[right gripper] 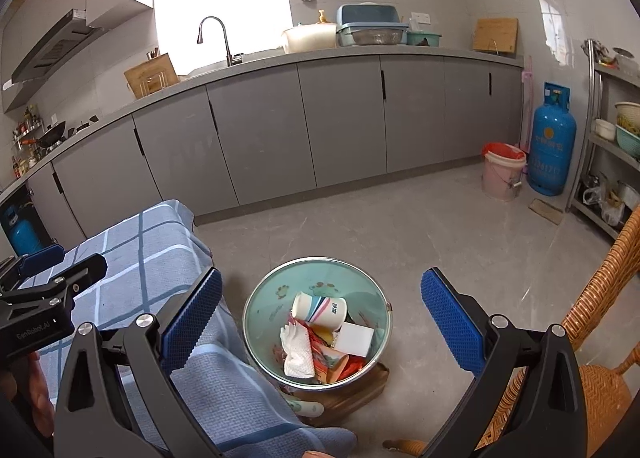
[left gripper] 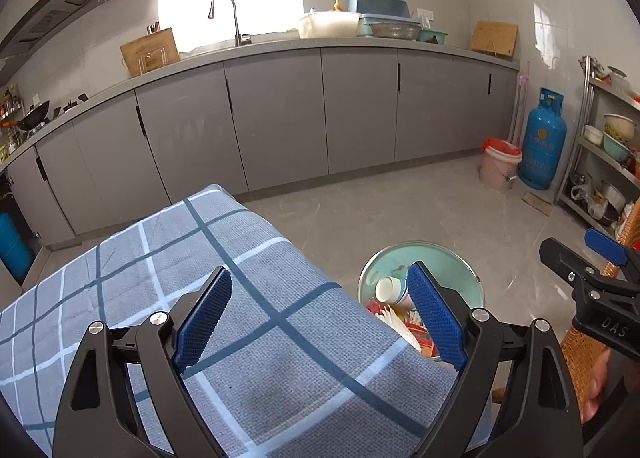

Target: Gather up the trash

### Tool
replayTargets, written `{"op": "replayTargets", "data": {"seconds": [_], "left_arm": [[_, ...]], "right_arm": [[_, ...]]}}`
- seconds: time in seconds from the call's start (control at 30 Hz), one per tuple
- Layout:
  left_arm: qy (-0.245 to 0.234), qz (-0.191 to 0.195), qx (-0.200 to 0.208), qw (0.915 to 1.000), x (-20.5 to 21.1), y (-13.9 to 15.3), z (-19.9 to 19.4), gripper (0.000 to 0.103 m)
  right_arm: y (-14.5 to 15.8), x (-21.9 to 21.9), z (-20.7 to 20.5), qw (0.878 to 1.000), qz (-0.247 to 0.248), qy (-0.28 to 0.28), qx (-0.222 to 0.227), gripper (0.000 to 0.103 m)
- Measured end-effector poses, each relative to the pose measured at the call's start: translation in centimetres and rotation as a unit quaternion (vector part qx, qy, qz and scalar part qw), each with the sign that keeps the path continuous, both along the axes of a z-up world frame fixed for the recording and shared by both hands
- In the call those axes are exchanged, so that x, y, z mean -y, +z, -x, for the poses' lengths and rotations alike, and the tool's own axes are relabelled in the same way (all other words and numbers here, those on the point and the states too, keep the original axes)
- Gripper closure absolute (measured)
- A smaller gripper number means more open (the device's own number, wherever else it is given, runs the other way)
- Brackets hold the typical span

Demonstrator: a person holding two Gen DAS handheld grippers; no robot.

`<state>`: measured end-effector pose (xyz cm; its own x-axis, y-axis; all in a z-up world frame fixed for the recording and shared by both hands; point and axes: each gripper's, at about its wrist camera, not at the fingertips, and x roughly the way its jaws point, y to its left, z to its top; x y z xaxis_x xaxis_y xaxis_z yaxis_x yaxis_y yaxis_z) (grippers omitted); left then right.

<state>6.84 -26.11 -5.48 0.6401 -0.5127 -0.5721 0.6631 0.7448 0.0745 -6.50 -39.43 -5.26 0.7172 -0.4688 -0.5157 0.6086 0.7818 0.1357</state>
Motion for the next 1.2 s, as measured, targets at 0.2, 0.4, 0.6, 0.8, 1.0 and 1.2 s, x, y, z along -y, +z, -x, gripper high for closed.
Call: {"op": "replayTargets", "data": {"seconds": [0.2,0.4,0.6,0.8,1.0,1.2], "left_arm": [[0.003,0.010,0.002,0.9999,-0.7,0.7,0.0,0.015],[0.003,0.015,0.005,0.9999,-0.8,1.0,0.1,0.015],[0.004,0.016,0.005,0.9998,-1.1,1.0,0.0,0.015],[0.007,0.017,0.004,0.9998,-1.0,1.1,0.1,0.015],[0.008,0.014,0.003,0.9999,-1.1,1.1,0.0,0.015],[0.008,0.013,0.004,0.9999,-0.9,1.0,0.1,0.012]], "right_arm": [[0.5,-0.7,0.1,1.000,0.007,0.002,0.001,0.005],[0.9,-0.9,0.2,1.000,0.013,0.001,0.001,0.005],[1.0,-1.1,0.0,1.000,0.014,0.004,0.000,0.005],[1.1,-1.1,-0.1,1.000,0.015,0.004,0.000,0.005],[1.1,-1.1,-0.1,1.000,0.014,0.004,-0.001,0.005],[1.1,-1.1,-0.1,1.000,0.015,0.004,-0.001,0.005]]}}
